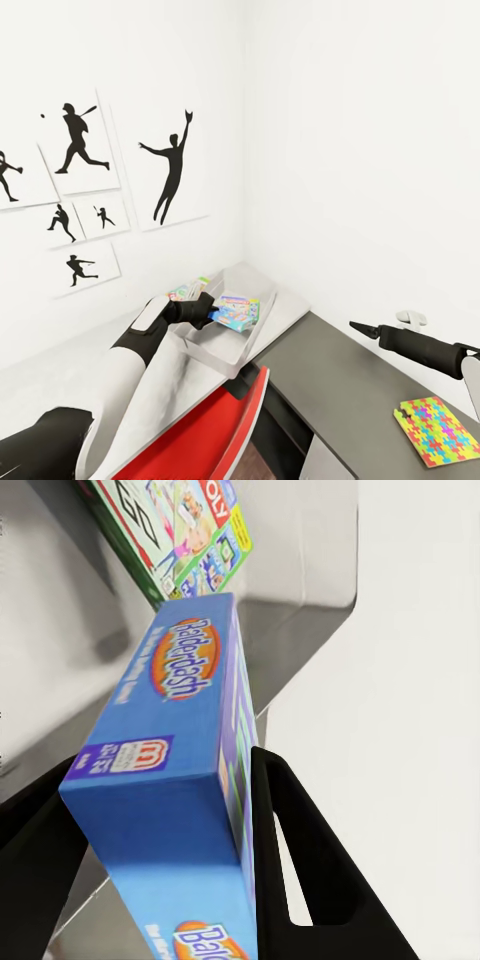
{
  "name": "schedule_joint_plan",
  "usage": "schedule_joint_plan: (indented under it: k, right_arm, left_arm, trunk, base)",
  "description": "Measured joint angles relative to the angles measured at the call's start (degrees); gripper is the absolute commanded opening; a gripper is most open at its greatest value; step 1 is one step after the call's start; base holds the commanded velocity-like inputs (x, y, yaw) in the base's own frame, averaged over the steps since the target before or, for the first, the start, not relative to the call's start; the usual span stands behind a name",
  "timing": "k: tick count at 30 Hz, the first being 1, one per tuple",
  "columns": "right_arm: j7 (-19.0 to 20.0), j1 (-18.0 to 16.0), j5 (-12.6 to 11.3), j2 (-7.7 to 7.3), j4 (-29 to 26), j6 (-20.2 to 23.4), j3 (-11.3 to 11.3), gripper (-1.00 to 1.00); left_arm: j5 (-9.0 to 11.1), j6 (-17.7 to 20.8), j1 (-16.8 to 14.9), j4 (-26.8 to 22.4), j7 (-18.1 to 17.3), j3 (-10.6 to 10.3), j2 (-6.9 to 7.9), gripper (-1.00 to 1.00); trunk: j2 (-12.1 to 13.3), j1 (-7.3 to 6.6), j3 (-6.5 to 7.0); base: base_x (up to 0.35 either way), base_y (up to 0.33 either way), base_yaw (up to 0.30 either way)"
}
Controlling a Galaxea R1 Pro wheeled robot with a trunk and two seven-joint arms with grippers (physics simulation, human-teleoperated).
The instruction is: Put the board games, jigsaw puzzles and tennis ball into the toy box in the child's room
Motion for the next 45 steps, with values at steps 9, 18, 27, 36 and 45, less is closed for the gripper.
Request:
schedule_joint_plan:
  k: [9,18,27,36,45]
  right_arm:
    - [0.00,-0.02,-0.03,0.00,0.00,0.07,0.02,1.00]
    - [0.01,-0.01,-0.04,0.00,0.00,0.09,0.02,1.00]
    - [0.08,0.00,-0.02,-0.08,0.00,0.14,0.02,1.00]
    - [0.10,0.00,-0.02,-0.09,0.00,0.09,0.02,1.00]
    - [0.10,0.00,-0.04,-0.09,-0.01,0.09,0.02,1.00]
  left_arm:
    - [0.24,-0.07,-0.70,0.02,0.00,0.00,0.40,-1.00]
    - [-0.27,-0.16,-1.91,0.38,0.08,0.03,1.57,-1.00]
    - [-1.23,-0.19,-2.79,0.62,0.04,-0.26,3.64,-1.00]
    - [-1.33,-0.23,-2.82,0.64,0.06,-0.43,3.95,-1.00]
    - [-1.40,-0.24,-2.82,0.65,0.06,-0.54,3.94,-1.00]
  trunk:
    - [0.00,0.00,-0.82]
    - [0.00,0.00,-1.65]
    - [-0.01,0.00,-2.50]
    - [-0.01,0.00,-3.34]
    - [-0.01,0.00,-4.18]
  base:
    - [0.000,0.000,0.000]
    - [0.000,0.000,0.000]
    - [0.000,0.000,0.000]
    - [0.000,0.000,0.000]
    - [0.000,0.000,0.000]
